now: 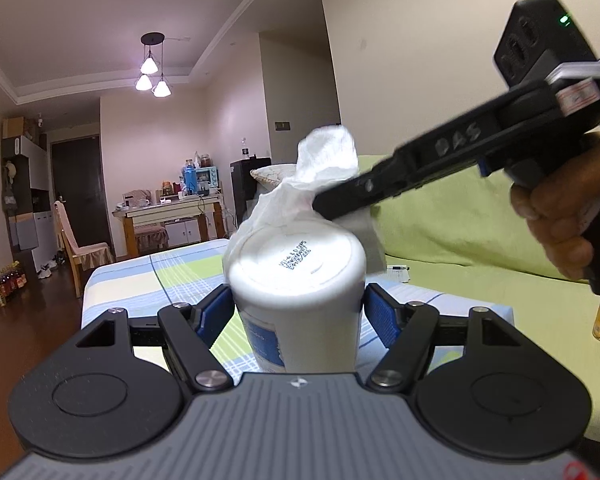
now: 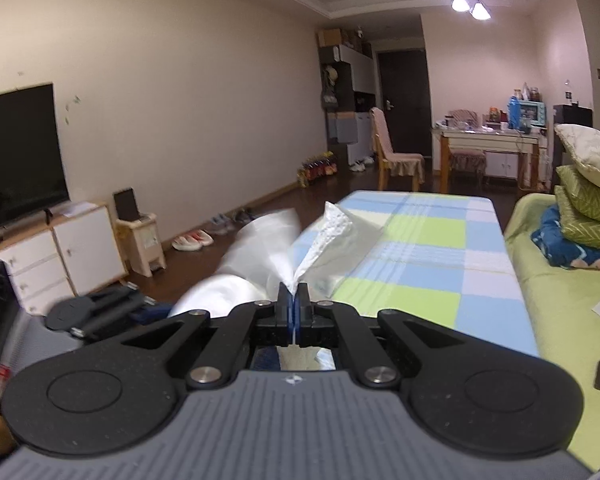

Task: Clean container
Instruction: 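Tilt the held bottle with the left gripper, turning its base toward the tissue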

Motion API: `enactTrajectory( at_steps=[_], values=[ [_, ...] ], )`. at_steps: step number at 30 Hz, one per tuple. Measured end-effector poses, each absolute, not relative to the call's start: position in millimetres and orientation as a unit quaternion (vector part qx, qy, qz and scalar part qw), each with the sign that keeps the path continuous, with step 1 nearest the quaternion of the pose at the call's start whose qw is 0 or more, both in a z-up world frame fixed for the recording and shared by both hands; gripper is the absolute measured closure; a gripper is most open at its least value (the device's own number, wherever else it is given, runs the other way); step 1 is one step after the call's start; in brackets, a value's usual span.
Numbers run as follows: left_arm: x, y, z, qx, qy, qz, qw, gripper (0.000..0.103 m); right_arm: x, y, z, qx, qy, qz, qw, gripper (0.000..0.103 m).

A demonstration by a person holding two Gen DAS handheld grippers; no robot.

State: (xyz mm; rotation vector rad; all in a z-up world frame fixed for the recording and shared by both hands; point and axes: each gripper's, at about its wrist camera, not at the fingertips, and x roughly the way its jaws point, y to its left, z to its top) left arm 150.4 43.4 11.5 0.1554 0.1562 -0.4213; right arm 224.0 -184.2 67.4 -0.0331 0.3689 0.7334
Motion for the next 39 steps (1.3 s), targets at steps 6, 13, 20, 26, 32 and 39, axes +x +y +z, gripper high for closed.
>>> enactTrajectory(
  at_steps=[6, 13, 20, 26, 32, 39],
  values=[
    [135.3, 47.8, 5.0, 0.079, 0.074, -0.205, 0.973, 0.032, 229.7, -186.9, 47.2, -0.010, 0.201, 0.346, 0.916, 0.103],
    [114.1, 50.7, -6.6, 0.077, 0.073, -0.199, 0.974, 0.032, 230.1, -189.4, 26.7, 0.002, 0.218, 0.342, 0.914, 0.103],
    [104.7, 48.0, -19.6, 0.079, 0.075, -0.189, 0.976, 0.032, 230.6, -197.1, 15.9, 0.014, 0.220, 0.339, 0.915, 0.103],
    [104.6, 41.6, -32.0, 0.082, 0.087, -0.186, 0.975, 0.032, 230.0, -202.9, 15.4, 0.030, 0.212, 0.339, 0.916, 0.103],
    [124.2, 36.9, -40.1, 0.088, 0.098, -0.197, 0.972, 0.032, 228.2, -212.0, 17.2, 0.071, 0.202, 0.366, 0.906, 0.103],
    [128.6, 27.6, -47.7, 0.105, 0.109, -0.208, 0.966, 0.032, 235.5, -214.3, 7.8, 0.118, 0.212, 0.408, 0.880, 0.103]
  ],
)
